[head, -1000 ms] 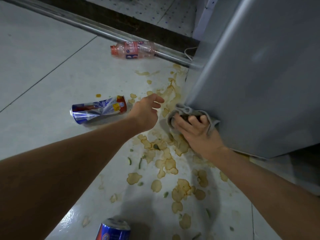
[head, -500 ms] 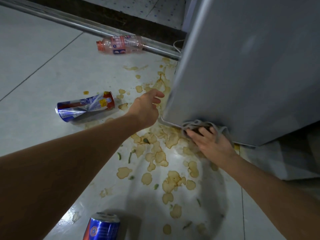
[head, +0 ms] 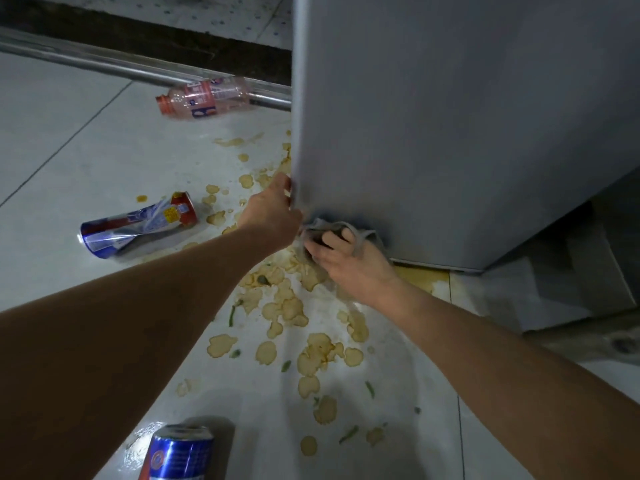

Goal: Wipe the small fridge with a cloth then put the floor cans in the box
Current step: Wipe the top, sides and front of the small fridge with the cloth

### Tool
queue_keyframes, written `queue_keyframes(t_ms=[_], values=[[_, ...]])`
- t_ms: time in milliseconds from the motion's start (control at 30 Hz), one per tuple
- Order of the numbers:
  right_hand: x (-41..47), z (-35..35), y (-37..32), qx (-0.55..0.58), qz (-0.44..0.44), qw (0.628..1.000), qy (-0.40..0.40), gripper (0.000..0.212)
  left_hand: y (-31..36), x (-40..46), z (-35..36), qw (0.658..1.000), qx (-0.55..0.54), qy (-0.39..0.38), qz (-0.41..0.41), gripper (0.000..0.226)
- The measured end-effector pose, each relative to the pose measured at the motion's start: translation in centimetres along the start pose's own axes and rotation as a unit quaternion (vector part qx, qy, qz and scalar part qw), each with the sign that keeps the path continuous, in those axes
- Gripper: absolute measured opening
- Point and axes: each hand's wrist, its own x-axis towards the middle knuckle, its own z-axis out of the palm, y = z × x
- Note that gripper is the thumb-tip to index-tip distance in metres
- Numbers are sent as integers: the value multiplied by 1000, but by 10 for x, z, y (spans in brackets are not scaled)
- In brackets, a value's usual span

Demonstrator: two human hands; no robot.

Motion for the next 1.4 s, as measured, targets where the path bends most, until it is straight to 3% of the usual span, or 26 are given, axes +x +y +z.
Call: queue_keyframes(t_ms=[100,300,533,733,867,967,1067,1133,1233,1400], values=[[-28,16,19,8,-15,999,-46,65,-1,2,2,1000,28,7,-5,28],[-87,37,43,-18,0,996,-88,52,-2,6,7,998,43,34,-3,27],[-128,59,57,-36,85,987,-129,50,-4,5,8,998,52,38,5,22],[-154,55,63,-21,159,962,-219,43,-4,2,9,997,58,46,5,21],[-159,41,61,-2,223,948,-228,42,-5,3,10,997,60,48,7,19],[-155,29,47,84,307,926,-203,34,-7,4,12,997,57,45,1,19],[-148,12,33,216,416,876,-109,29,-5,4,12,998,45,36,-11,21],[-140,-2,26,275,432,858,-39,29,-4,4,10,999,38,27,-15,21],[-119,-25,17,318,400,859,35,38,-3,3,5,999,32,24,-10,17],[-59,-37,-6,279,203,937,51,42,-1,1,-2,999,42,11,1,21]])
